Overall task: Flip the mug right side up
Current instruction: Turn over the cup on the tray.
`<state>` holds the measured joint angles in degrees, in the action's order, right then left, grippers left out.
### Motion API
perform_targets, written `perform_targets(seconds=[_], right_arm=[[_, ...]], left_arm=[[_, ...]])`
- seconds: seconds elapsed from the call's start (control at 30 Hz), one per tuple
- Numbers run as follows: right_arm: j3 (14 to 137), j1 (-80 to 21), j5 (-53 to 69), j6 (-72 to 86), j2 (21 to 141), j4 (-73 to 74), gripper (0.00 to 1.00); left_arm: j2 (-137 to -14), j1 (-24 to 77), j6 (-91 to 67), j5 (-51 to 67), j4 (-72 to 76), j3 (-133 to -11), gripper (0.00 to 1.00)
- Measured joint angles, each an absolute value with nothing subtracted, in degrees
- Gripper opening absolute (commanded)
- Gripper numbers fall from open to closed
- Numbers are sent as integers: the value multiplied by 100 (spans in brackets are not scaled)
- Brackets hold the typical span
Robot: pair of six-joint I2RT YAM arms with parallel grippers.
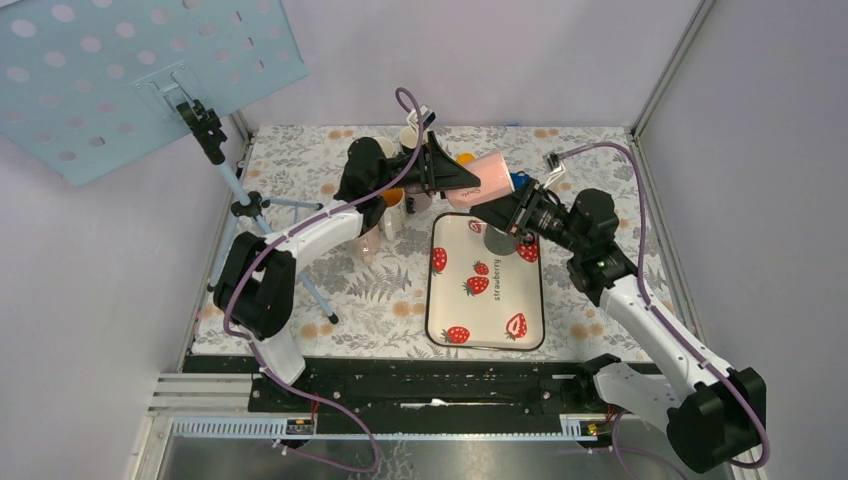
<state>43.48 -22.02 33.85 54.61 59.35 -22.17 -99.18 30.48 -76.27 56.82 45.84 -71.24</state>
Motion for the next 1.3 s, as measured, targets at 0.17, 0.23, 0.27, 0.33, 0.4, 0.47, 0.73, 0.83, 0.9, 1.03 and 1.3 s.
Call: perform_targets(seconds=[0.17, 0.23, 0.27, 0.33, 0.4, 0.47, 0.73, 0.83, 0.9, 1.03, 1.3], right_arm=[[4587, -2222, 3232, 5046, 5824, -1603, 0], [4700, -2241, 3148, 4849, 5824, -1339, 0], [4742, -2246, 3100, 4772, 5824, -1227, 0], [4805, -2246, 3065, 4665, 5824, -1074, 0], [4829, -2246, 3055, 4615, 5824, -1033, 0], [4860, -2246, 3057, 4602, 5824, -1015, 0], [4849, -2257, 3024, 4698, 5822, -1365, 0], [4762, -2255, 2952, 4853, 5822, -1590, 0], [4694, -2252, 2950, 4963, 5822, -1723, 0], [4617, -2246, 2939, 5177, 5824, -1925, 0], [4646, -2237, 2659, 5057, 5800, -1605, 0]], left_arm=[[-9854, 3085, -7365, 5621, 4309, -7179, 99], [-9841, 3096, -7214, 5540, 4147, -7210, 99], [-9839, 3100, -7137, 5524, 4062, -7229, 99], [-9839, 3100, -7057, 5516, 3990, -7244, 99], [-9841, 3100, -7043, 5522, 4001, -7255, 99], [-9841, 3098, -7098, 5527, 4082, -7255, 99], [-9911, 2926, -7719, 5570, 4801, -7223, 99], [-9911, 2792, -7988, 5579, 5162, -7098, 99], [-9911, 2716, -8202, 5603, 5413, -6993, 99], [-9894, 2644, -8374, 5638, 5647, -6879, 99], [-9376, 2521, -7371, 5371, 4222, -6700, 99]])
